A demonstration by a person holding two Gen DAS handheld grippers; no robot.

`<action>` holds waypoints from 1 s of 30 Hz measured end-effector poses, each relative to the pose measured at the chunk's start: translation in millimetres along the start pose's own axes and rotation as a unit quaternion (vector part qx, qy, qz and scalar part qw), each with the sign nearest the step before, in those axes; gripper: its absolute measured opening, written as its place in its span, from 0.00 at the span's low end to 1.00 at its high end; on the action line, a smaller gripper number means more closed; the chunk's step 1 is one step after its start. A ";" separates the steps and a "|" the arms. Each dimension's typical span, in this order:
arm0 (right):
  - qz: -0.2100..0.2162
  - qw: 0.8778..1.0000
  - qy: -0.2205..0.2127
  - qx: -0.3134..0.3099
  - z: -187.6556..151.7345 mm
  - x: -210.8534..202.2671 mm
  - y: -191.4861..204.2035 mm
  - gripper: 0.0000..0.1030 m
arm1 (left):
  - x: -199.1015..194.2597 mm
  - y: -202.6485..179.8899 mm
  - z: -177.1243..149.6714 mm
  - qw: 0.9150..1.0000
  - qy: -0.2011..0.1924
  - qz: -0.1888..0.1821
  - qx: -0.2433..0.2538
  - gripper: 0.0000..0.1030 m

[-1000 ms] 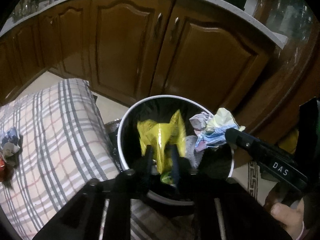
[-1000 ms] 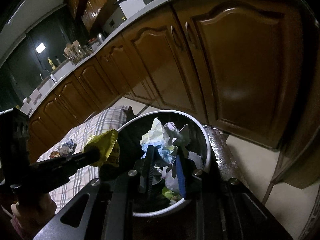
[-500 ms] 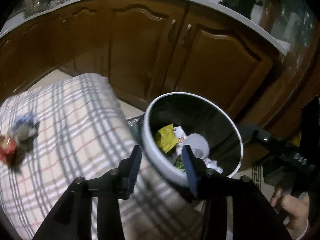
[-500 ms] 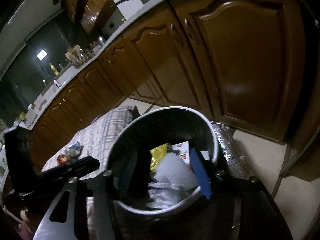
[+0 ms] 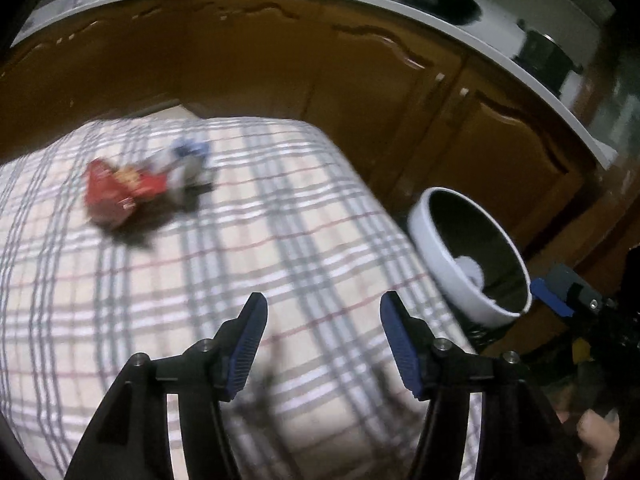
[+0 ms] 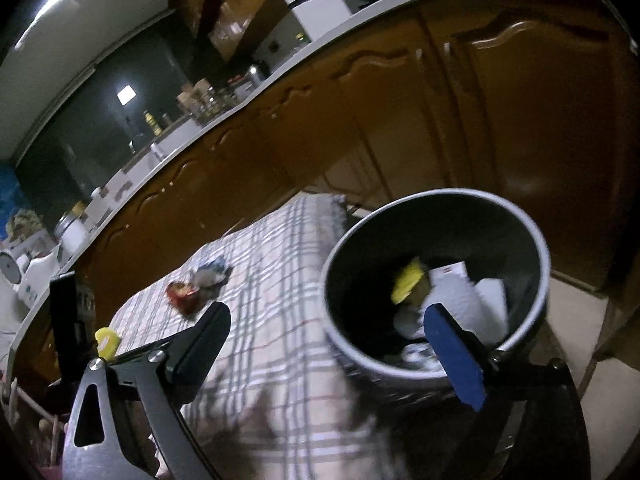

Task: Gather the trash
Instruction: 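Grasp the red snack bag with the left tool while the right tool grasps crumpled foil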

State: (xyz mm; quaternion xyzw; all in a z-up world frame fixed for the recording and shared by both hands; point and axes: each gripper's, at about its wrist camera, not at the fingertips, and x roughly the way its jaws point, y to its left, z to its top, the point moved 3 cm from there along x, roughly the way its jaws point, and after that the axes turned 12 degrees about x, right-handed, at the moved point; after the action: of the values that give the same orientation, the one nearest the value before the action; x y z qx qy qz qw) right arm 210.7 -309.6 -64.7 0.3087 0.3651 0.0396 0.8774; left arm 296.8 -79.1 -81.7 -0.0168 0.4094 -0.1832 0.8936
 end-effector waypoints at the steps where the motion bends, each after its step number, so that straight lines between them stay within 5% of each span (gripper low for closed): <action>1: 0.002 1.000 0.003 -0.001 -3.8 2.9 4.9 0.96 | -4.0 8.1 -3.8 1.000 0.000 0.005 -0.008 0.58; 16: 0.048 0.996 0.064 -0.037 -43.6 66.6 78.0 0.99 | -47.1 91.3 -27.7 0.995 -0.017 0.065 -0.076 0.74; 30: 0.036 0.994 0.104 -0.024 -35.0 133.0 114.4 0.98 | -41.7 134.6 -5.3 0.993 -0.027 0.065 -0.095 0.76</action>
State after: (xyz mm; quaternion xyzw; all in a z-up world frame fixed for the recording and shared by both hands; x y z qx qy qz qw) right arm 302.3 -160.2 -100.4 0.2949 0.4419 0.1119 0.8398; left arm 310.2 61.2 -79.2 -0.0799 0.4005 -0.0849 0.9088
